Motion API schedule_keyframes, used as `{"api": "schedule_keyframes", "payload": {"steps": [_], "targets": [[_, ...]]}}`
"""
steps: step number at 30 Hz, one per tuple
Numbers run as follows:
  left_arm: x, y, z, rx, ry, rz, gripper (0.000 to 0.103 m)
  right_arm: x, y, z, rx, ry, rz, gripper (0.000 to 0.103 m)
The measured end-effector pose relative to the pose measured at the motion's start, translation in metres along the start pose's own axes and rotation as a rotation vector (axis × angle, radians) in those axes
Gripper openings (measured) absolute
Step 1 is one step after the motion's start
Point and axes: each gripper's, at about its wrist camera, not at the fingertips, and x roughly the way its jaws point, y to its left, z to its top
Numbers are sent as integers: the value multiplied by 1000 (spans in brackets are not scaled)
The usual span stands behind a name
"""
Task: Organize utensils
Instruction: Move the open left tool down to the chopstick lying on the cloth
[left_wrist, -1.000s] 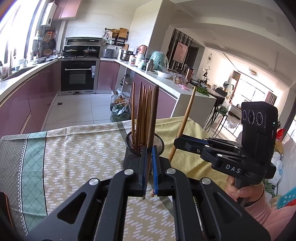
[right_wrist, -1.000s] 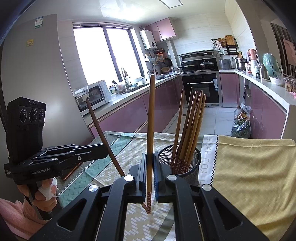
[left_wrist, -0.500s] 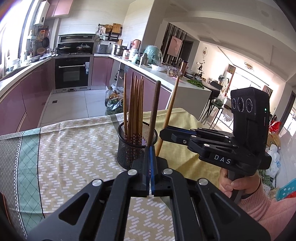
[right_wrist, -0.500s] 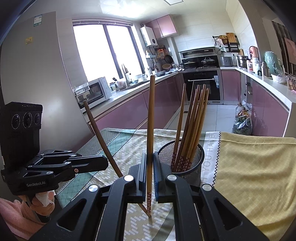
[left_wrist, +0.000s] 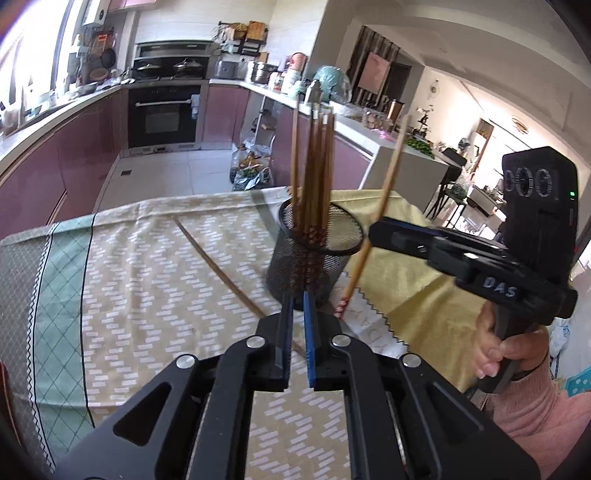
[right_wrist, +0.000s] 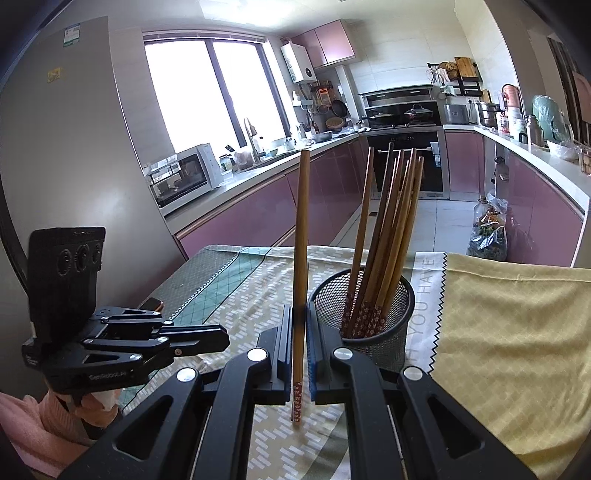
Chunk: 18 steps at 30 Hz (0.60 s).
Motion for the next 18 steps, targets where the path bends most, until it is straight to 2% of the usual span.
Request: {"api": "schedule_keyframes", "payload": {"steps": [1, 3, 8, 11, 14, 18], "targets": [[6, 7, -1, -18, 17, 16, 7, 0, -3, -1, 6, 3, -3, 6], [19, 18, -3, -42, 51, 44, 17, -1, -7, -3, 19, 6, -7, 6], [65, 28, -4, -50, 125, 154, 25, -4, -10, -8, 34, 0, -8, 6], [89, 24, -6, -34, 168, 177, 30, -7, -11, -8, 31, 0, -9, 6], [105, 22, -7, -25, 188, 205, 39, -8, -13, -9, 37, -2, -9, 6], [117, 19, -6, -13, 202, 222, 39, -9, -14, -9, 43, -6, -5, 6]]}}
